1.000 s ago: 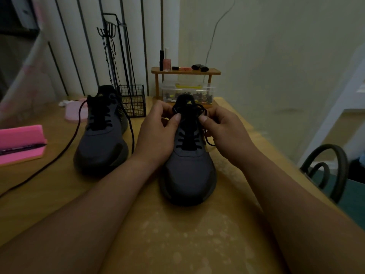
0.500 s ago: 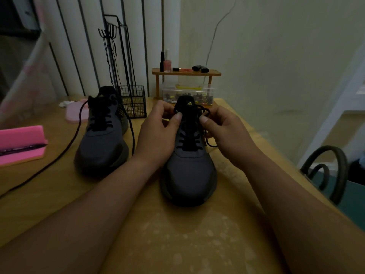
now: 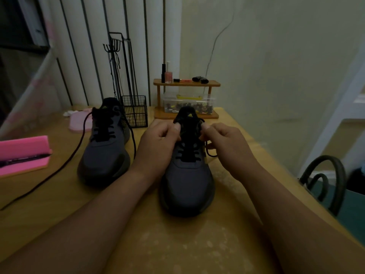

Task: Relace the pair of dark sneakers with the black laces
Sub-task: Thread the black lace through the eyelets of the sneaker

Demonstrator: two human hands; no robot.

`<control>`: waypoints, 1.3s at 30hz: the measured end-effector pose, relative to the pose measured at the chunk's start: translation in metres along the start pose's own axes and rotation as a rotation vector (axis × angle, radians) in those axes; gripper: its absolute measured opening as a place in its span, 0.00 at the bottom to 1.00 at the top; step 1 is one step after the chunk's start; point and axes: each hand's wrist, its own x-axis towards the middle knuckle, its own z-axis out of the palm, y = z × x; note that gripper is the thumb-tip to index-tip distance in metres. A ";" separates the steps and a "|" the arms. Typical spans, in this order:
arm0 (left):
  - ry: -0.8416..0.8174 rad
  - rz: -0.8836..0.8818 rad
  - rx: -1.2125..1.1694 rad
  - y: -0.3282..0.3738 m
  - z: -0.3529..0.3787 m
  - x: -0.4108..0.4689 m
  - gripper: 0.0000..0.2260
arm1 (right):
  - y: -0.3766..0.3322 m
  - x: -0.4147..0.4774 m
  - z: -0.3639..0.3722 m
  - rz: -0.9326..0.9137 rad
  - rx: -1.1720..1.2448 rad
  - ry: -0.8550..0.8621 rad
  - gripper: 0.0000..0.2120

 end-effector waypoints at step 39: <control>-0.056 -0.133 -0.121 0.001 -0.011 0.017 0.02 | 0.007 0.015 0.006 0.088 0.274 0.052 0.04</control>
